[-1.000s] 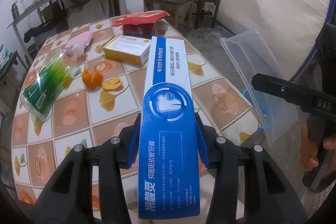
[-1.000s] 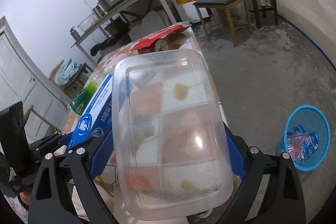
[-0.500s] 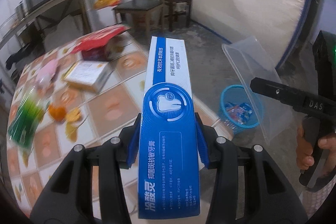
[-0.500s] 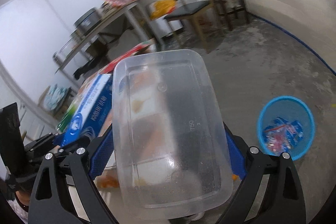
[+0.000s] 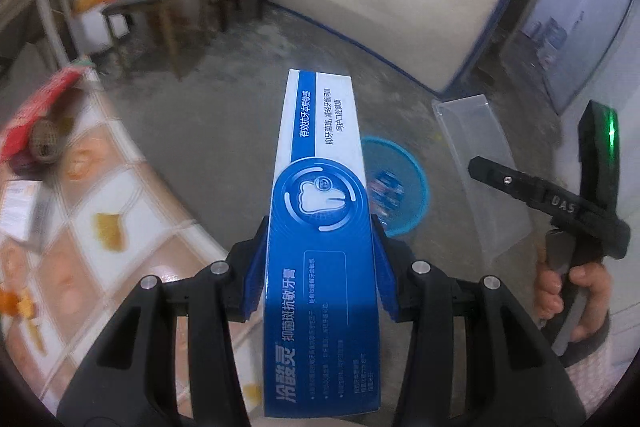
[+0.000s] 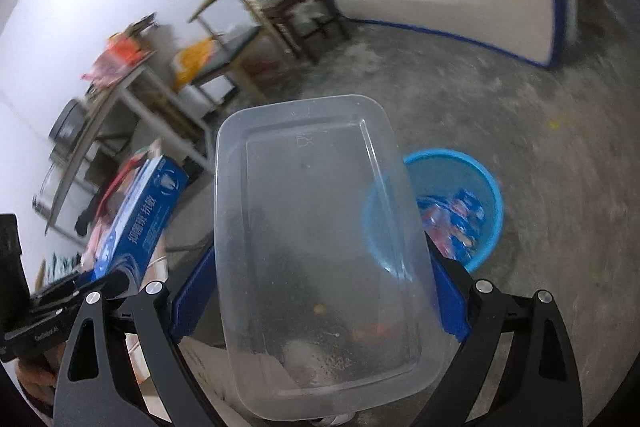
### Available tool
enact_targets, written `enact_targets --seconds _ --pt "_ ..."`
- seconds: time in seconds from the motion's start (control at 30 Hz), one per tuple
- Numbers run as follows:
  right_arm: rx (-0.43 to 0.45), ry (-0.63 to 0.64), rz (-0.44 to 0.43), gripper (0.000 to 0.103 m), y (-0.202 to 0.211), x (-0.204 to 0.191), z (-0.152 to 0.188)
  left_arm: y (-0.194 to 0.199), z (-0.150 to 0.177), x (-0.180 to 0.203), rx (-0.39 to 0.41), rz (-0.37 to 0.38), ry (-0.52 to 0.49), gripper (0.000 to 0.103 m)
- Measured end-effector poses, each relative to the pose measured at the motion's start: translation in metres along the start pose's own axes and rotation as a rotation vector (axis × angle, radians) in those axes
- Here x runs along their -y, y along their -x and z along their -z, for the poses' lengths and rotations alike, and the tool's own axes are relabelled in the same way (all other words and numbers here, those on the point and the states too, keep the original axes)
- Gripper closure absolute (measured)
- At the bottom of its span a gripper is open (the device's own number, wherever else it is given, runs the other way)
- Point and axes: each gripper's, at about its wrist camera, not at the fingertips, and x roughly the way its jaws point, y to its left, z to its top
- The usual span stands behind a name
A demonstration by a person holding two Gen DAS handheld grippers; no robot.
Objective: Collect trash
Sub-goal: 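Carry the toothpaste box and plastic box over the blue wastebasket with both tools, then open both tools to drop the boxes into the wastebasket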
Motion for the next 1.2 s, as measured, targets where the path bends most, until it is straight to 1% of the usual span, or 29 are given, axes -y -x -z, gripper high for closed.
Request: enact_targets --seconds 0.07,0.1,0.2,0.37,0.5,0.6,0.63,0.67,0.73,0.77,0.83,0.9,0.93,1.07,1.2 --pt "-0.021 -0.049 0.003 0.014 -0.01 0.019 -0.001 -0.019 -0.007 0.005 -0.038 0.034 0.008 0.059" --pt "-0.034 -0.077 -0.001 0.014 -0.017 0.03 -0.001 -0.035 -0.013 0.009 -0.07 0.062 0.017 0.059" --pt "-0.073 -0.144 -0.008 0.014 -0.038 0.053 -0.002 -0.07 -0.026 0.018 -0.136 0.109 0.036 0.059" --pt "-0.123 -0.254 -0.013 0.014 -0.071 0.09 -0.007 -0.134 -0.048 0.03 -0.238 0.156 0.077 0.059" --pt "-0.145 -0.305 0.003 0.014 -0.097 0.11 -0.018 -0.167 -0.065 0.044 -0.265 0.159 0.09 0.059" --pt "-0.145 -0.303 0.014 0.012 -0.116 0.115 -0.03 -0.185 -0.077 0.051 -0.255 0.166 0.097 0.058" --pt "-0.143 -0.295 0.018 0.012 -0.124 0.118 -0.035 -0.19 -0.081 0.053 -0.242 0.167 0.102 0.052" --pt "-0.144 -0.291 0.027 0.012 -0.13 0.121 -0.037 -0.192 -0.084 0.056 -0.228 0.149 0.103 0.041" --pt "-0.161 -0.292 0.058 0.011 -0.145 0.128 -0.041 -0.191 -0.087 0.059 -0.193 0.095 0.097 0.034" --pt "-0.177 -0.299 0.068 0.011 -0.154 0.132 -0.042 -0.187 -0.086 0.062 -0.174 0.097 0.077 0.033" --pt "-0.204 -0.307 0.086 0.011 -0.168 0.138 -0.042 -0.18 -0.086 0.068 -0.161 0.113 0.044 0.03" --pt "-0.221 -0.298 0.124 0.011 -0.177 0.143 -0.039 -0.173 -0.084 0.069 -0.139 0.095 0.013 0.03" --pt "-0.221 -0.295 0.13 0.011 -0.178 0.145 -0.037 -0.169 -0.084 0.067 -0.129 0.092 0.005 0.03" --pt "-0.223 -0.298 0.142 0.011 -0.181 0.152 -0.03 -0.154 -0.087 0.057 -0.097 0.079 0.026 0.03" --pt "-0.221 -0.286 0.153 0.011 -0.185 0.154 -0.03 -0.123 -0.084 0.045 -0.066 0.083 0.045 0.03"
